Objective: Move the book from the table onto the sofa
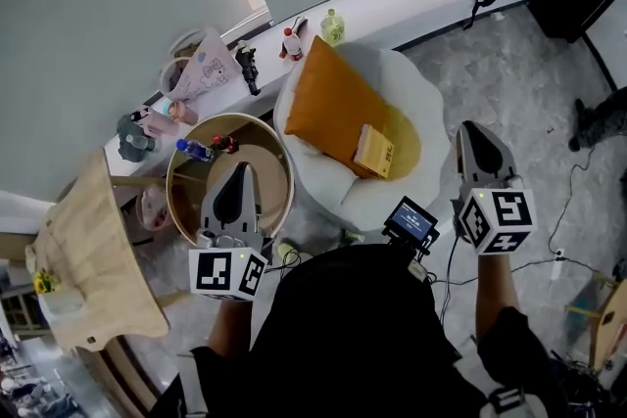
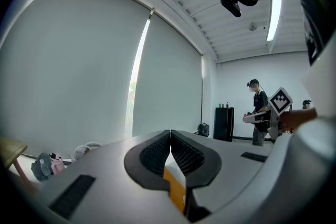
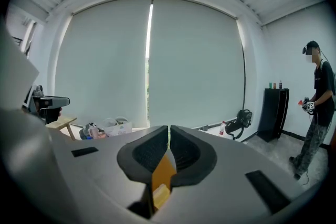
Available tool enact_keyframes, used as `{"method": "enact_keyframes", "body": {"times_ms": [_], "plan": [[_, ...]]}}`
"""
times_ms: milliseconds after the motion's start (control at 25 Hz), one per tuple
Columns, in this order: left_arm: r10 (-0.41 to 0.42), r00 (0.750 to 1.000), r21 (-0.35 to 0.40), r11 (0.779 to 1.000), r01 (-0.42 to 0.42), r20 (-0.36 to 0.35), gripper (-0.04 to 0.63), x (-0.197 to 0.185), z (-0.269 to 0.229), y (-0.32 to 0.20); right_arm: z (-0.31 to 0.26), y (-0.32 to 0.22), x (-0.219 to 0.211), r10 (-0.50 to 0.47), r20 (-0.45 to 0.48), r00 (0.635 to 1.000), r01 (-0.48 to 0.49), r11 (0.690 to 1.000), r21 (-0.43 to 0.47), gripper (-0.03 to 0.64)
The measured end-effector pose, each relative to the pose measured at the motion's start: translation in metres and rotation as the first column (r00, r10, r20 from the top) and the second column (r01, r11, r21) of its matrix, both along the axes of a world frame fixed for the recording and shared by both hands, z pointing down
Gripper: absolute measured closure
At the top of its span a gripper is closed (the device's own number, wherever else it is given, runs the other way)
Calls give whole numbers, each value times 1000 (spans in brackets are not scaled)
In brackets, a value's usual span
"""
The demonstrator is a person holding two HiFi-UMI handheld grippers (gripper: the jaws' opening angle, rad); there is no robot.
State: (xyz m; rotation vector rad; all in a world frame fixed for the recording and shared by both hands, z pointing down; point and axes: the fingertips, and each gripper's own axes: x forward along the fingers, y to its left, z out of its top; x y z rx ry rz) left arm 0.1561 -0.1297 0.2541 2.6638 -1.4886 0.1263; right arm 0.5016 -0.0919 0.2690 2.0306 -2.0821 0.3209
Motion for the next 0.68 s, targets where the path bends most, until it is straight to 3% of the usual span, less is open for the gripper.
{"method": "enact_keyframes", "body": {"times_ms": [680], "plan": [[41,999,20,999,-41,-15,581,6,-9,-2,-4,6,-14,15,-40,999,-14,1000,9,594]]}}
